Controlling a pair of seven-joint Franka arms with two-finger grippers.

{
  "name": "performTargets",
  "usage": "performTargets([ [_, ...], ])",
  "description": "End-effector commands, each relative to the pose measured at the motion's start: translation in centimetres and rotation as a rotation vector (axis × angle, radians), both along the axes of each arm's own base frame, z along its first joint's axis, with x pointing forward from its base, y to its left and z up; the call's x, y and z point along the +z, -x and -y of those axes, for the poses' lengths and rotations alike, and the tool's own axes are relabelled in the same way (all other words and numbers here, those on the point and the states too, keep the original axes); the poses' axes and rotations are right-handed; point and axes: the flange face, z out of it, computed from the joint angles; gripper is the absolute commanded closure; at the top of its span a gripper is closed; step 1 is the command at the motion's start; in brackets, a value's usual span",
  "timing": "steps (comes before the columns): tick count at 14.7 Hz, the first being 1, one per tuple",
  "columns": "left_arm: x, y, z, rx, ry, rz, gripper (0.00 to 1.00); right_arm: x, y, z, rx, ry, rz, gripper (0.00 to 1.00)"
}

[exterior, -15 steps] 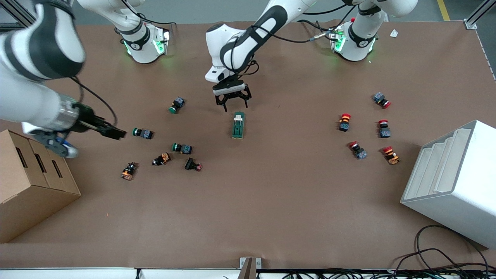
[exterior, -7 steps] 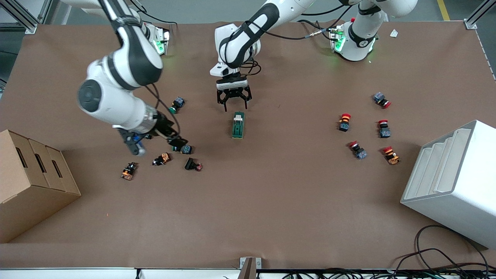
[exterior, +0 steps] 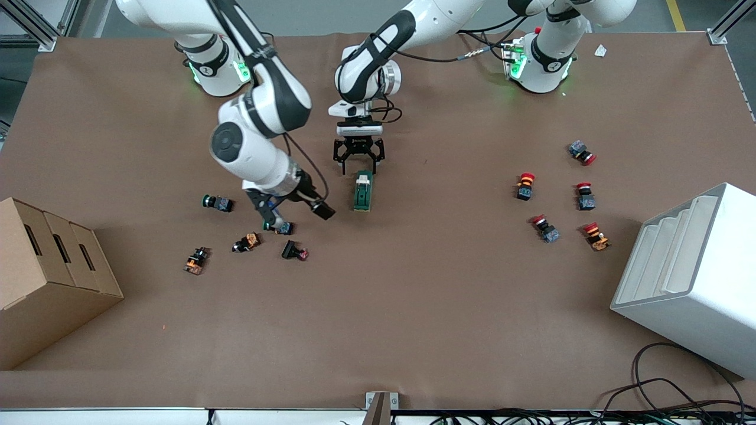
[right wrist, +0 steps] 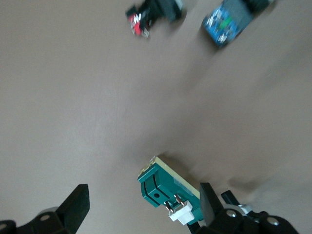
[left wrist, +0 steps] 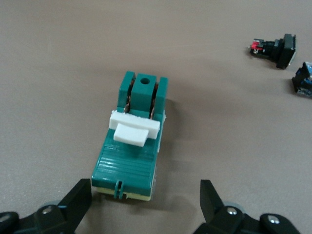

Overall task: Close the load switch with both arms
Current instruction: 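Reach the right gripper to the switch base while the left gripper descends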

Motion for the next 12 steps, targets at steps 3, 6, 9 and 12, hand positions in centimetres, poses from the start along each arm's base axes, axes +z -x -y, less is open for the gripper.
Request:
performTargets([
  [3, -0.8, 0.5, -0.9, -0.041, -0.001, 0.054, 0.01, -3.5, 3.3, -3.6, 0.025, 0.007, 0.04, 0.0],
  [6, -1.0, 0.0, -1.4, -0.055, -0.019, 0.115, 0.01, -4.7, 5.4, -5.2, 0.065, 0.018, 0.048, 0.0],
  [9, -2.2, -0.3, -2.0, -0.052, -0.029, 0.182, 0.01, -6.3, 7.4, -5.8, 0.078, 0.028, 0.082, 0.0],
  [12, -3.3, -0.1, -2.3, -0.053, 0.001, 0.215, 0.04, -7.6, 8.5, -7.2, 0.063, 0.016, 0.102, 0.0],
])
